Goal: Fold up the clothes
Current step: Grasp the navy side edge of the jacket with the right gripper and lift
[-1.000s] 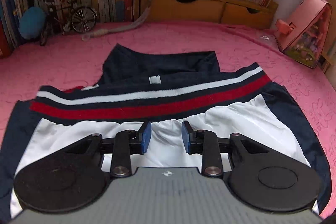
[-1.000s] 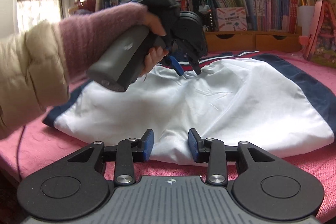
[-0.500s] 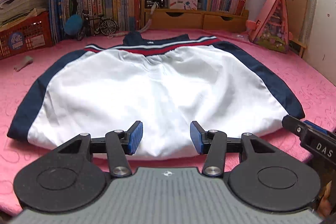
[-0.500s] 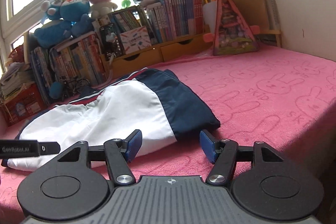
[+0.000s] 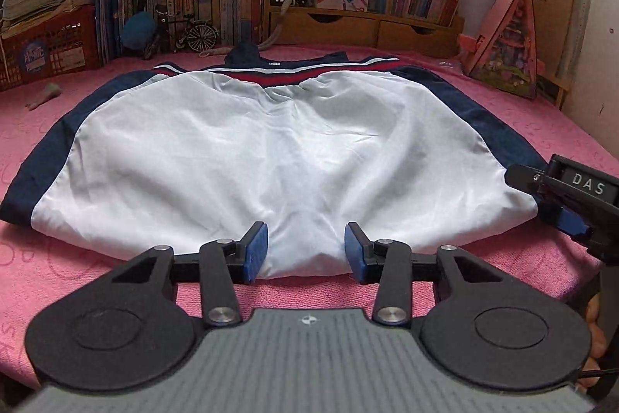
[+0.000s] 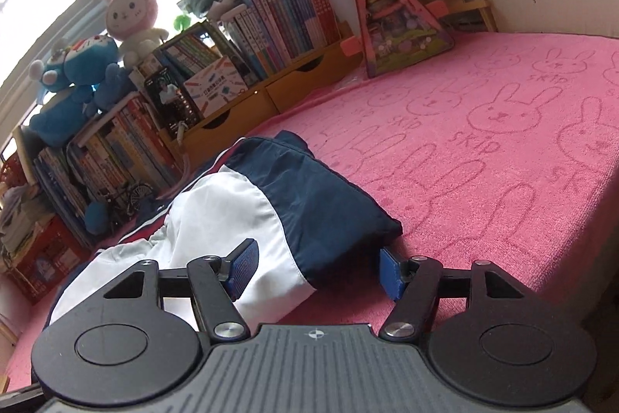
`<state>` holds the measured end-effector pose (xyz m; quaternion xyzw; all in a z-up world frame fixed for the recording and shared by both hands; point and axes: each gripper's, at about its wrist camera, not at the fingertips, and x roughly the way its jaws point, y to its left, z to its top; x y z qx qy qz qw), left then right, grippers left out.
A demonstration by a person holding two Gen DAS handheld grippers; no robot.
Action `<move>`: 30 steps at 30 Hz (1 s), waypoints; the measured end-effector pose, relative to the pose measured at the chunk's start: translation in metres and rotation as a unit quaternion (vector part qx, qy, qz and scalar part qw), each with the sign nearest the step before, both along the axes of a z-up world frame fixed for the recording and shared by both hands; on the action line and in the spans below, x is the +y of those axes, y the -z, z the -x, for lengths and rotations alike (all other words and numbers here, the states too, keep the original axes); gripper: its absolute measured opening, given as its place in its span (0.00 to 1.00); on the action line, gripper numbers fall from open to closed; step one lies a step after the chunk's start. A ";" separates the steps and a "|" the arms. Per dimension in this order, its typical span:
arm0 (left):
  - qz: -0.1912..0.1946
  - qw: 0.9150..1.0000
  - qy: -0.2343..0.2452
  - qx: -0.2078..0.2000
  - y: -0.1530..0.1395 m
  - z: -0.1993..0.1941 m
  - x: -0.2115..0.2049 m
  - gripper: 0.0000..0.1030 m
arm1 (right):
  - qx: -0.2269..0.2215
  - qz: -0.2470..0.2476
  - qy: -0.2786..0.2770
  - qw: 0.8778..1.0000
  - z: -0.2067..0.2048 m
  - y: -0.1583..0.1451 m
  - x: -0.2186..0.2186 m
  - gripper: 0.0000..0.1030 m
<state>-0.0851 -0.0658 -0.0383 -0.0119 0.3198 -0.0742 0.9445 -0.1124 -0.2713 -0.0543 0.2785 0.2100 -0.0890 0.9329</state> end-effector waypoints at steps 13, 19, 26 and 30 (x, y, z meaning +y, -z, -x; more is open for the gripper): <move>0.003 1.000 -0.007 -0.002 0.004 -0.001 -0.003 0.40 | -0.010 -0.011 0.002 1.000 -0.029 0.001 -0.004 0.70; 0.003 1.000 -0.006 -0.003 0.004 0.000 -0.003 0.40 | -0.010 -0.027 0.000 1.000 -0.050 0.000 -0.011 0.62; 0.037 0.999 -0.001 -0.001 0.004 -0.001 0.006 0.40 | -0.038 0.021 -0.046 0.998 -0.057 -0.032 -0.002 0.20; 0.100 0.995 -0.002 0.010 0.002 -0.004 0.024 0.39 | -0.089 0.069 -0.111 0.987 -0.067 -0.077 0.030 0.19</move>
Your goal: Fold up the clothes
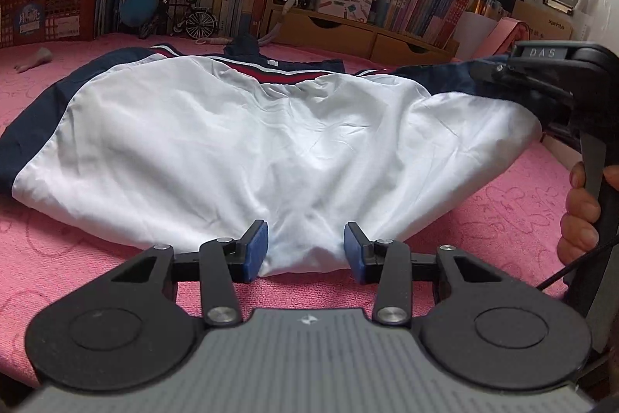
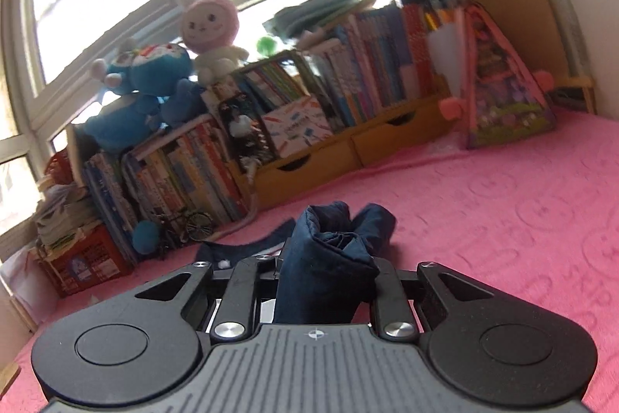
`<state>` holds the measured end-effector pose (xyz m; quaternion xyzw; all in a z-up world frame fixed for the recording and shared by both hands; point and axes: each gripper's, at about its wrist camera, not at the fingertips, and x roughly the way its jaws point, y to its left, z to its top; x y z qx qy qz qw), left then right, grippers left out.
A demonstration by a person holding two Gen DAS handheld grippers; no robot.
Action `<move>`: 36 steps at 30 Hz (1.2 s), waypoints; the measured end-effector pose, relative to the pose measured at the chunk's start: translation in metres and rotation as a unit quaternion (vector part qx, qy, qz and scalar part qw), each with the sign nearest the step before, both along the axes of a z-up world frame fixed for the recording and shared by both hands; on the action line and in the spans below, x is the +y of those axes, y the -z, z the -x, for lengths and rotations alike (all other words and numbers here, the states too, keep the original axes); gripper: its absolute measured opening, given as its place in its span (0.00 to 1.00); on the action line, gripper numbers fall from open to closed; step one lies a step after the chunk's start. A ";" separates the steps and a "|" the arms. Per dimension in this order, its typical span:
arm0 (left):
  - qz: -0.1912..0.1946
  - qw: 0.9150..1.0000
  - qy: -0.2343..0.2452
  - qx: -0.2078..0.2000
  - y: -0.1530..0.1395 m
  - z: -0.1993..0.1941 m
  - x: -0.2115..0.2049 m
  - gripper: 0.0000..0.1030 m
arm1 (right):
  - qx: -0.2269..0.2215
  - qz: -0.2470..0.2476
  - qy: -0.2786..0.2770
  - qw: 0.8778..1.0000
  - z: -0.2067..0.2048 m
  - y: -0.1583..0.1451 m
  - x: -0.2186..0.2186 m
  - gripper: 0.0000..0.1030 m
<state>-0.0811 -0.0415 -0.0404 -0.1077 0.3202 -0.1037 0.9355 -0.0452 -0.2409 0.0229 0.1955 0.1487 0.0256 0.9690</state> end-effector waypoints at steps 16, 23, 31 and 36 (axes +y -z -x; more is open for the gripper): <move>0.298 0.951 -0.067 -0.038 -0.008 0.044 0.182 0.50 | 0.040 0.133 -0.380 0.914 -0.058 -0.017 0.234 0.50; 0.347 0.936 -0.036 -0.038 -0.004 0.012 0.172 0.65 | -0.045 0.063 -0.304 0.949 -0.006 -0.050 0.140 0.91; 0.339 0.938 -0.057 -0.046 -0.011 -0.040 0.155 0.75 | 0.028 0.135 -0.134 0.981 0.069 0.021 0.107 0.93; 0.339 0.937 -0.085 -0.022 -0.001 -0.064 0.146 0.81 | 0.066 0.148 -0.118 0.980 0.085 0.061 0.133 0.93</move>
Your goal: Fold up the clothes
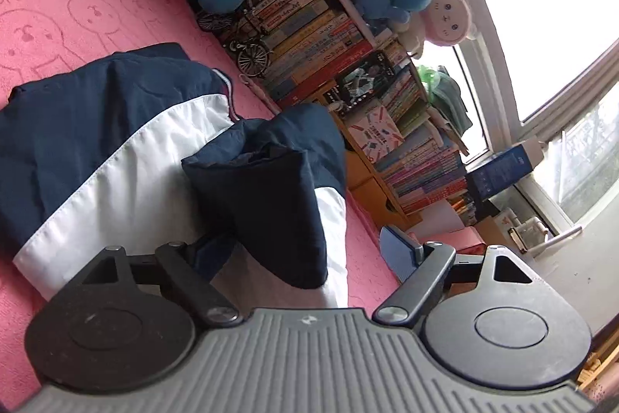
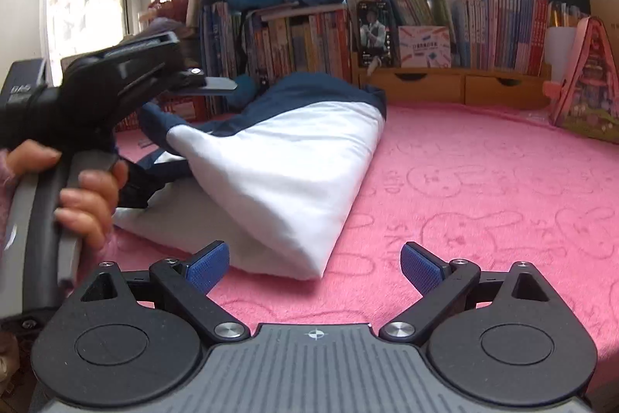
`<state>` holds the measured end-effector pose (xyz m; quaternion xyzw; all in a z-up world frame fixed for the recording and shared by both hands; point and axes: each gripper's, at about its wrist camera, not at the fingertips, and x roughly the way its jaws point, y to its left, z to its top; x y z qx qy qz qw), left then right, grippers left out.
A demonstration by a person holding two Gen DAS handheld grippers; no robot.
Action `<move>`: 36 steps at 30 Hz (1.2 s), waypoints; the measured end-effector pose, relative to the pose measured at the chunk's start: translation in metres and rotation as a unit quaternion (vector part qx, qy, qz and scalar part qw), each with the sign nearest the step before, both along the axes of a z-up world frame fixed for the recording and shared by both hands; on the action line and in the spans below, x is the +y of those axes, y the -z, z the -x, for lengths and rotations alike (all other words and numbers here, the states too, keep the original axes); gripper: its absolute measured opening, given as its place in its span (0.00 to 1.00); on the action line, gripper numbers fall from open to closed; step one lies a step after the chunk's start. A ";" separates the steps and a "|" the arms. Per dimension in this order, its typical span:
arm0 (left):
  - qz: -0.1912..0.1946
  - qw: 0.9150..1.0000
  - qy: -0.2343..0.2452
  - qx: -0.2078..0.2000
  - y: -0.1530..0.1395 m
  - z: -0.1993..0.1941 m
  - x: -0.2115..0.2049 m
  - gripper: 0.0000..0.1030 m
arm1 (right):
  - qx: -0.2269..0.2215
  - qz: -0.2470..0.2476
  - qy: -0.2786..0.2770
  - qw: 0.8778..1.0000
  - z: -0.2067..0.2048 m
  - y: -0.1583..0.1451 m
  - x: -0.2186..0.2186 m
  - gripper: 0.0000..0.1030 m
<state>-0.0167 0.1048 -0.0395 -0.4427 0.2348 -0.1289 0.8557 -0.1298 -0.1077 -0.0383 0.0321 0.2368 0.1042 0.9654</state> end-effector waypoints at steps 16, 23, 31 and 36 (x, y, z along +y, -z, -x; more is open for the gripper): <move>-0.117 0.978 -0.155 -0.069 -0.027 0.045 0.026 0.11 | -0.019 0.043 0.050 0.998 -0.036 0.006 0.034 0.89; -0.177 0.969 -0.173 -0.016 0.002 0.061 0.038 0.16 | -0.062 0.126 0.009 0.990 -0.029 0.009 0.061 0.72; -0.233 0.956 -0.176 -0.015 0.006 0.064 0.042 0.20 | -0.055 0.095 0.002 0.994 -0.031 0.013 0.057 0.54; -0.261 0.950 -0.171 -0.009 0.012 0.065 0.042 0.21 | -0.070 0.080 0.010 0.994 -0.026 0.013 0.050 0.48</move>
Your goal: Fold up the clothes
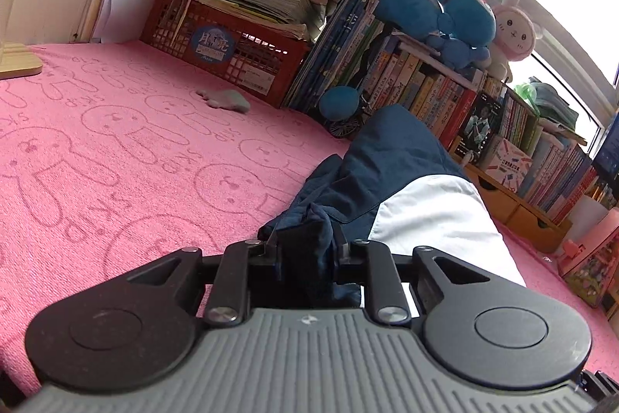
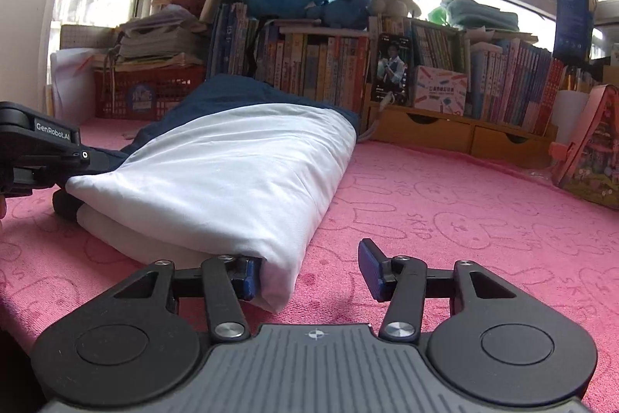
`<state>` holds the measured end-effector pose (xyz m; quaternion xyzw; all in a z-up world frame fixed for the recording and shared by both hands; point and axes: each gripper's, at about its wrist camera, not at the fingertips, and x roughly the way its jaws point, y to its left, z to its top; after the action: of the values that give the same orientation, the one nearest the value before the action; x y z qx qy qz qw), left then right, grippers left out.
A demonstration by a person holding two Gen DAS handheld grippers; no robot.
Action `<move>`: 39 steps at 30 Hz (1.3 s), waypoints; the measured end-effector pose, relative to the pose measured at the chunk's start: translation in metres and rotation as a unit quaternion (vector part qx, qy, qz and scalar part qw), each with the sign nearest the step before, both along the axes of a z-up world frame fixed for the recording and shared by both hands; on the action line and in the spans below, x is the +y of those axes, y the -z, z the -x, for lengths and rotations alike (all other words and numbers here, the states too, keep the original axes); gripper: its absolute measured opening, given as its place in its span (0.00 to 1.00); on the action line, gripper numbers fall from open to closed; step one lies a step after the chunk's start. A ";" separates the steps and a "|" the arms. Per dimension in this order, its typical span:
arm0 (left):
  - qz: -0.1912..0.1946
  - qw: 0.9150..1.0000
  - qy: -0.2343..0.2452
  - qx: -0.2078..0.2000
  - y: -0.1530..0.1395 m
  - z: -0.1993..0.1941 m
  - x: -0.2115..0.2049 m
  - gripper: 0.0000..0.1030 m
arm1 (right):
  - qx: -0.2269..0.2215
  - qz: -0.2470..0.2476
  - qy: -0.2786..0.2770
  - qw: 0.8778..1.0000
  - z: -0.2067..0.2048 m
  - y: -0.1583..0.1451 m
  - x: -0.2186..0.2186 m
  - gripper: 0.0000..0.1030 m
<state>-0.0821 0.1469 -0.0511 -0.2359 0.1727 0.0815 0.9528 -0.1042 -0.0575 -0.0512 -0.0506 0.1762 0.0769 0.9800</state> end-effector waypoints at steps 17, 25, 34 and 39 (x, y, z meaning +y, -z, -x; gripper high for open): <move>-0.041 0.999 0.013 0.023 0.005 0.015 0.004 0.27 | -0.015 0.056 0.002 0.998 -0.004 0.004 -0.012 0.37; -0.191 0.981 0.009 0.028 -0.026 0.032 -0.001 0.22 | -0.012 0.011 -0.017 1.000 -0.005 0.014 -0.012 0.20; -0.382 0.896 0.223 -0.021 -0.059 0.038 -0.083 0.26 | 0.000 -0.066 0.000 0.998 -0.010 0.011 -0.023 0.19; -0.469 0.813 0.345 -0.024 -0.052 0.027 -0.119 0.29 | -0.005 -0.085 0.000 0.996 -0.010 0.009 -0.025 0.17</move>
<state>-0.1090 0.0277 0.0009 0.3123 0.1603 -0.1874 0.9174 -0.0941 -0.0820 -0.0602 0.0322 0.1647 0.0911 0.9816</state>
